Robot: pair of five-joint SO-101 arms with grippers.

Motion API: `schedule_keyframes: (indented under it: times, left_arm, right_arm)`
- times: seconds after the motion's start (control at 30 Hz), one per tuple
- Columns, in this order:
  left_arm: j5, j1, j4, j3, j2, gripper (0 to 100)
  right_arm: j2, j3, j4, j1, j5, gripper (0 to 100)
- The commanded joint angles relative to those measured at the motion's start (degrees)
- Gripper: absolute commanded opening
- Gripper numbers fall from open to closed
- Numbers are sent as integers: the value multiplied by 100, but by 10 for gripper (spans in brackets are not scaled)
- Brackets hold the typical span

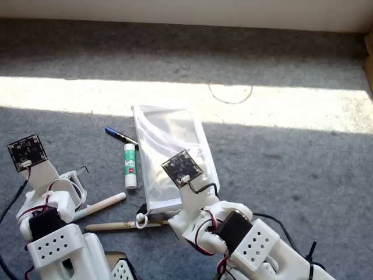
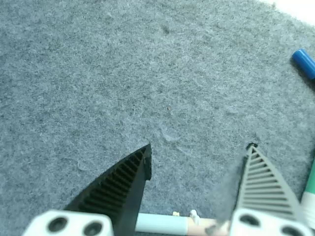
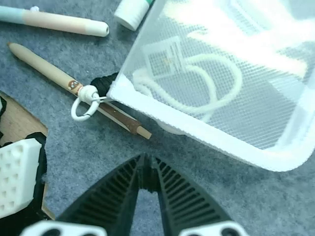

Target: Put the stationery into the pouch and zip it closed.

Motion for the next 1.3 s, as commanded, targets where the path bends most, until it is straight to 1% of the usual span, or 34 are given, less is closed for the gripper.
schedule_keyframes:
  times: [0.0, 0.17, 0.3, 0.37, 0.53, 0.77, 0.93, 1.17, 1.27]
  left_arm:
    - [62, -75, -62, -66, -84, 281]
    - [62, -75, -62, -66, -84, 281]
    - [62, -75, -62, -66, -84, 281]
    - [62, -75, -62, -66, -84, 281]
    - [62, -75, -62, -66, -84, 281]
    - [62, -75, -62, -66, -84, 281]
    - [62, -75, -62, -66, -84, 281]
    - [62, -75, -62, -66, -84, 281]
    - [62, -75, -62, -66, -84, 281]
  right_arm:
    - [92, 136, -338, -48, -35, 5]
    - [92, 163, -382, -48, -325, 5]
    - [92, 259, -1138, -31, -369, 5]
    - [163, 444, -1446, -22, -580, 5]
    - [980, 558, -2018, 22, -686, 5]
    - [2176, 462, -3495, 971, -677, 5]
    - [2343, -40, -3538, 1358, -677, 5]
    - [2404, -576, -3600, 1385, -677, 5]
    - [2404, -602, -4251, 1393, -677, 5]
